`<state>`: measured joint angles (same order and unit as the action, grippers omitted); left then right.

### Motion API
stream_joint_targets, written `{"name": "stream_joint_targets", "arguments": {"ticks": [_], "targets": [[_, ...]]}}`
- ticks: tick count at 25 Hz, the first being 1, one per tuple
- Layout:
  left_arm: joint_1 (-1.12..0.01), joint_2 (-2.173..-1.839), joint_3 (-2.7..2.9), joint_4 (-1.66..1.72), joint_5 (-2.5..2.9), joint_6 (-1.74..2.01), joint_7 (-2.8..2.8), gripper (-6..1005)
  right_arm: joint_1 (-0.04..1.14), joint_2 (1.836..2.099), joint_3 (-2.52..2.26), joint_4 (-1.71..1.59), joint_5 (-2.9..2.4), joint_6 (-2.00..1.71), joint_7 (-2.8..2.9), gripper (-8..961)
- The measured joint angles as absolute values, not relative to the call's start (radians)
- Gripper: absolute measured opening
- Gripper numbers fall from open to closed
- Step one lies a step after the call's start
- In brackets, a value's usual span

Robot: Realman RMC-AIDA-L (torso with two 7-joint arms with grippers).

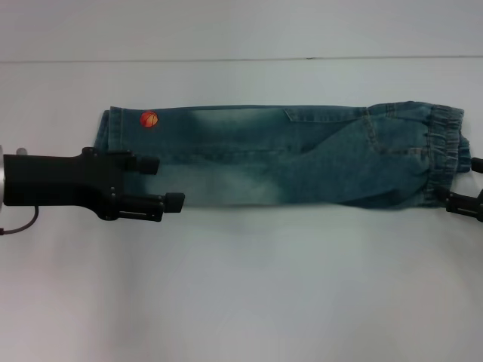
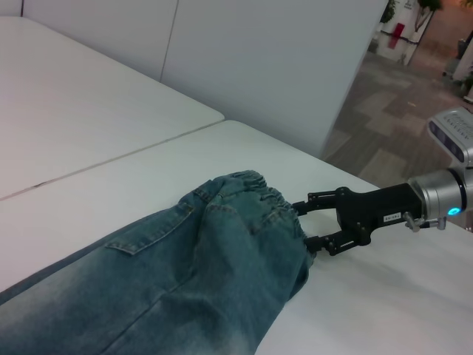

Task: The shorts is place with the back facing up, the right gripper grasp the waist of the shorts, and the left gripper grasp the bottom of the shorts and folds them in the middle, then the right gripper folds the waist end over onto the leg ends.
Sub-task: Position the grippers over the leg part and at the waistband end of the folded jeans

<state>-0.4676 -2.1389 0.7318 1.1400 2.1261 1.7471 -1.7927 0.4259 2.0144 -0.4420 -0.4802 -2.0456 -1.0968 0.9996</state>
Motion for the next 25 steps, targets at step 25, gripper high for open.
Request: {"name": "stream_joint_targets", "arguments": {"ticks": [25], "targets": [[-0.464, -2.141, 0.732, 1.146, 2.126, 1.749, -1.797, 903, 0.430, 2.031, -0.516, -0.530, -2.063, -1.153, 1.006, 606]]}}
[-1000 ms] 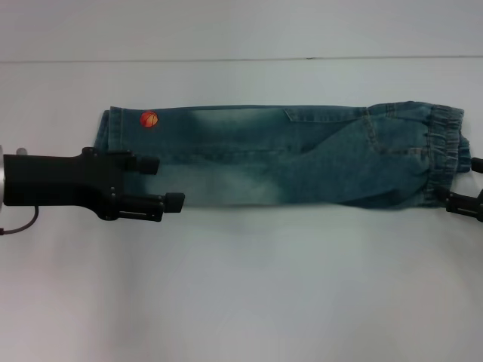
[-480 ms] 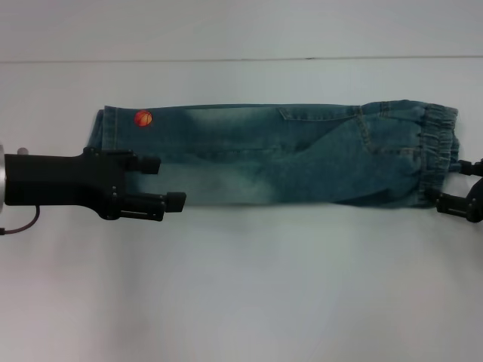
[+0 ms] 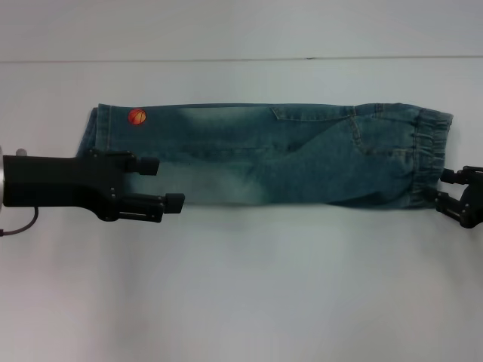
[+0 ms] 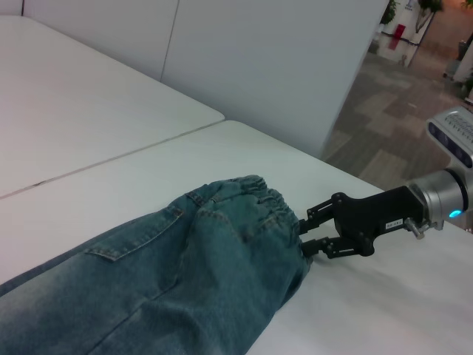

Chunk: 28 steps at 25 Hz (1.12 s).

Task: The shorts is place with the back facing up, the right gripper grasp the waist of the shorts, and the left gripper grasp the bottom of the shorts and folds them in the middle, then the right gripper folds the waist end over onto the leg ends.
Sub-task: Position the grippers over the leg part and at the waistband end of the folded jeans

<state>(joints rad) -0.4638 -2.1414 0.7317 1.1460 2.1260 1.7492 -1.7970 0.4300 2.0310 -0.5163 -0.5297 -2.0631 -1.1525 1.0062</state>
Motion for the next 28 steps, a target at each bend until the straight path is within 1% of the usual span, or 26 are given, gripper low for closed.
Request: {"name": "stream_joint_targets", "arguments": {"ticks": [3, 6, 16, 22, 28], "targets": [[-0.462, -2.141, 0.732, 1.146, 2.126, 1.751, -1.795, 903, 0.428, 2.033, -0.516, -0.534, -2.060, -1.152, 1.006, 504], [-0.461, -2.141, 0.732, 1.144, 2.126, 1.752, -1.794, 903, 0.428, 2.034, -0.516, -0.533, -2.058, -1.143, 1.006, 262], [-0.466, -2.149, 0.733, 1.144, 2.126, 1.751, -1.787, 902, 0.428, 2.036, -0.515, -0.526, -2.053, -1.130, 1.003, 37], [-0.468, -2.150, 0.742, 1.141, 2.126, 1.747, -1.780, 902, 0.425, 2.048, -0.503, -0.539, -2.040, -1.113, 1.000, -1], [-0.469, -2.151, 0.748, 1.141, 2.126, 1.746, -1.780, 902, 0.412, 2.063, -0.515, -0.575, -2.051, -1.119, 1.051, 54]]}}
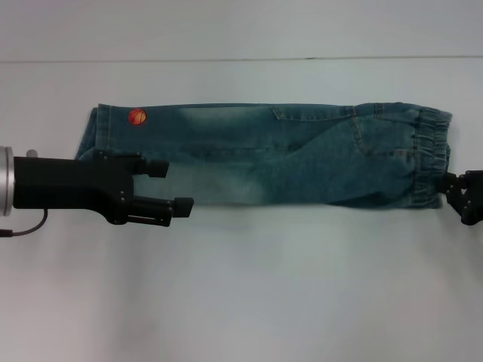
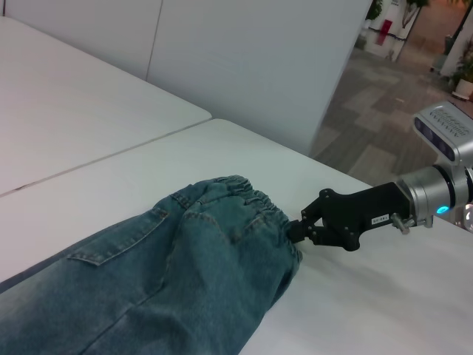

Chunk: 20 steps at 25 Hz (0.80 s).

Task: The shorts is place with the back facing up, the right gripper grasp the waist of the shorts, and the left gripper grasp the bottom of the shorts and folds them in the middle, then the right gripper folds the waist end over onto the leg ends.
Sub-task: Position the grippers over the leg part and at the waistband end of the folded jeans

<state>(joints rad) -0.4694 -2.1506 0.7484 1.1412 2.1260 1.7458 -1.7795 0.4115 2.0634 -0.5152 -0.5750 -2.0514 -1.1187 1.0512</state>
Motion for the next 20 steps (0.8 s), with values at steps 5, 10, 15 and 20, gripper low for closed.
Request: {"name": "stream_joint_targets", "arguments": {"ticks": [5, 10, 15, 20], "targets": [[-0.469, -2.151, 0.749, 1.142, 2.126, 1.746, -1.779, 903, 0.408, 2.072, -0.526, -0.624, -2.109, -1.147, 1.135, 118], [-0.469, -2.151, 0.749, 1.141, 2.126, 1.746, -1.778, 903, 0.401, 2.079, -0.521, -0.675, -2.127, -1.186, 1.181, 253], [-0.465, -2.154, 0.750, 1.141, 2.126, 1.746, -1.778, 903, 0.393, 2.086, -0.511, -0.708, -2.119, -1.182, 1.203, 422], [-0.462, -2.157, 0.750, 1.144, 2.126, 1.750, -1.778, 903, 0.392, 2.086, -0.494, -0.712, -2.118, -1.167, 1.215, 651]]}}
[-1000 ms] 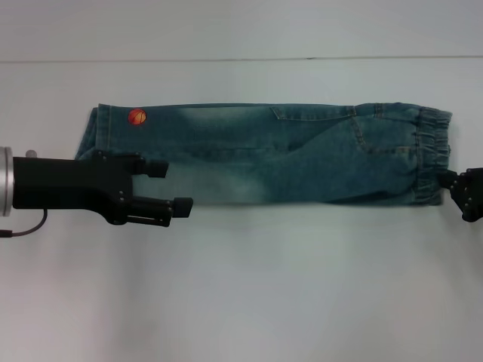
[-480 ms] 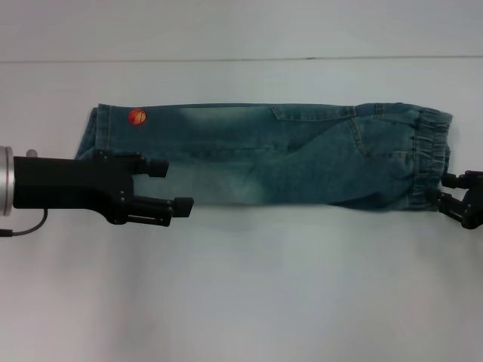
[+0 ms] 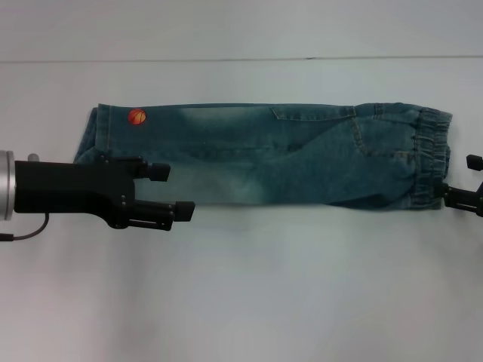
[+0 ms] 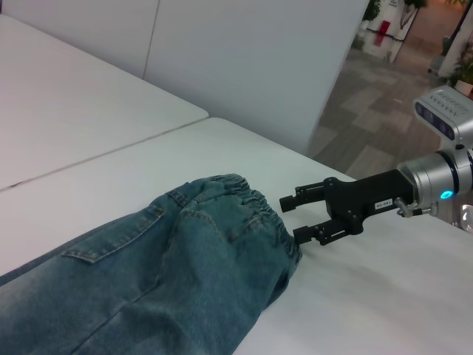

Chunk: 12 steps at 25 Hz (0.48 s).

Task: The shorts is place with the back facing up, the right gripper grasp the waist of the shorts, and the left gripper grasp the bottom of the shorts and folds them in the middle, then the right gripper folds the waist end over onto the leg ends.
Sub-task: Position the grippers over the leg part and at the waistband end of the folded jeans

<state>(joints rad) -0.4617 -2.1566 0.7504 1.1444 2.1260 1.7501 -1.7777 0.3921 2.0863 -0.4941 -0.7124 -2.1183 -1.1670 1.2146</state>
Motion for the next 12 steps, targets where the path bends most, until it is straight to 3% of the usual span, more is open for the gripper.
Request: {"name": "stream_joint_targets", "arguments": {"ticks": [3, 9, 12], "targets": [[-0.462, -2.157, 0.750, 1.143, 2.126, 1.751, -1.778, 903, 0.400, 2.086, -0.500, -0.702, -2.123, -1.162, 1.214, 794], [-0.464, -2.158, 0.750, 1.145, 2.126, 1.754, -1.780, 903, 0.430, 2.083, -0.523, -0.669, -2.133, -1.124, 1.234, 924], [-0.462, -2.158, 0.750, 1.146, 2.126, 1.755, -1.783, 903, 0.448, 2.085, -0.551, -0.659, -2.156, -1.059, 1.270, 922]]}}
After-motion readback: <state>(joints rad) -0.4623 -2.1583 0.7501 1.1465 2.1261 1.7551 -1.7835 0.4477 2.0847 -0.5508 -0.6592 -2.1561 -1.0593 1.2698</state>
